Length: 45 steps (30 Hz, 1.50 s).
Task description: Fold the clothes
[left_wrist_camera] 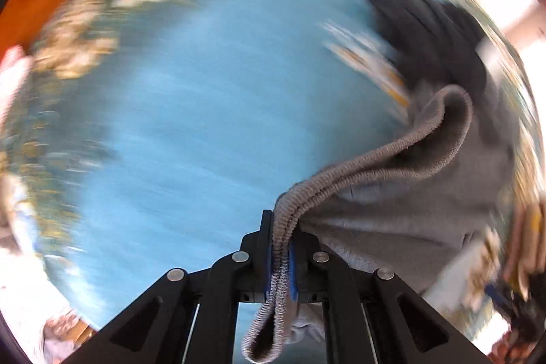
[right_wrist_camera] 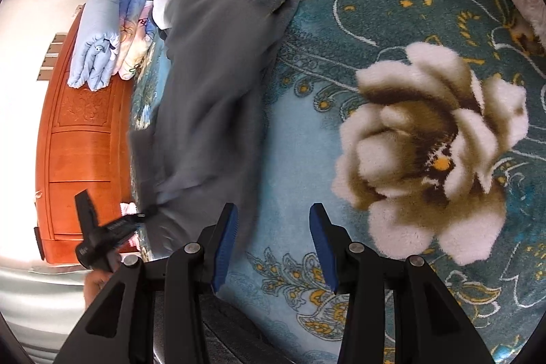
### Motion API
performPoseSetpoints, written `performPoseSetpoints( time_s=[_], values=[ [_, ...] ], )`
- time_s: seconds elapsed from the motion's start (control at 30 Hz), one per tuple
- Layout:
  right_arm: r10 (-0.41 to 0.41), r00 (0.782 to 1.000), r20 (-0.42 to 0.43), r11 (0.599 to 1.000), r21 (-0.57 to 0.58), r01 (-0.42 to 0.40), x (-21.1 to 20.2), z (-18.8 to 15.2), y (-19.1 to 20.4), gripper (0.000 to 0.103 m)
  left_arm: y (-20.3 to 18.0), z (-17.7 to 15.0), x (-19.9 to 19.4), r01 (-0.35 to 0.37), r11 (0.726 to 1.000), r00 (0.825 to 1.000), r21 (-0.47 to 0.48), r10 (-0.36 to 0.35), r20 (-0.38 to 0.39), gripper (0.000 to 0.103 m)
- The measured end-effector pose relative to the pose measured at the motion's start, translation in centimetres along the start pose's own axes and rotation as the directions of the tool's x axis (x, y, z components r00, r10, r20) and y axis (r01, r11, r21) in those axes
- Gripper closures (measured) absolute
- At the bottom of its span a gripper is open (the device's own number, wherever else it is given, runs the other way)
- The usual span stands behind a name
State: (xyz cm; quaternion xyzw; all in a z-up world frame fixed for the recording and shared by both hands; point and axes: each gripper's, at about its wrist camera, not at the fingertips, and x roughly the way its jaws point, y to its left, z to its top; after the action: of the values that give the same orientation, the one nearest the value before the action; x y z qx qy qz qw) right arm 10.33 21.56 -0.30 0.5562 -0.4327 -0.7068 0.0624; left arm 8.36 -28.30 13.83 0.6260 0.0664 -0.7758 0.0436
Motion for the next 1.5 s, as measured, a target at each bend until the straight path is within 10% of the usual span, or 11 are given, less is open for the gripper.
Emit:
performPoseSetpoints(
  time_s=[0.33,0.63,0.9,0.97,1.07,1.43,1.5],
  values=[
    [-0.030,0.999,-0.016,0.997,-0.069,0.029,2.6,1.1,2.5,0.058,8.6,4.0,11.1,-0.196,0.965,0.976,-0.176,0.210,0.062,0.095],
    [-0.051,0.994,0.102,0.995,-0.078,0.059,4.3,7.5,4.7,0.058,10.8,3.7,15.0,-0.098,0.971,0.993,-0.218,0.108,0.037,0.095],
    [-0.054,0.965,0.258,0.962,0.274,-0.020,5.7,14.3,-0.1,0.058,12.1,2.2,15.3,0.010,0.965,0.998,-0.262,0.005,0.059,0.094],
    [-0.066,0.958,0.279,0.937,0.347,-0.037,6.1,15.3,-1.1,0.063,12.3,1.9,15.3,0.026,0.962,0.998,-0.273,-0.011,0.057,0.093],
    [-0.053,0.958,0.283,0.919,0.389,-0.064,6.4,15.9,-1.4,0.096,12.4,1.7,15.6,0.044,0.956,0.998,-0.291,-0.030,0.055,0.093],
    [0.172,0.889,0.425,0.982,0.000,-0.190,-1.2,18.7,8.8,0.100,12.4,3.5,15.0,0.100,0.943,0.994,-0.317,-0.078,0.081,0.093],
    [0.140,0.909,0.392,0.990,-0.028,-0.140,-0.1,19.6,10.0,0.100,11.8,4.1,15.4,0.066,0.950,0.997,-0.305,-0.049,0.064,0.092]
  ],
)
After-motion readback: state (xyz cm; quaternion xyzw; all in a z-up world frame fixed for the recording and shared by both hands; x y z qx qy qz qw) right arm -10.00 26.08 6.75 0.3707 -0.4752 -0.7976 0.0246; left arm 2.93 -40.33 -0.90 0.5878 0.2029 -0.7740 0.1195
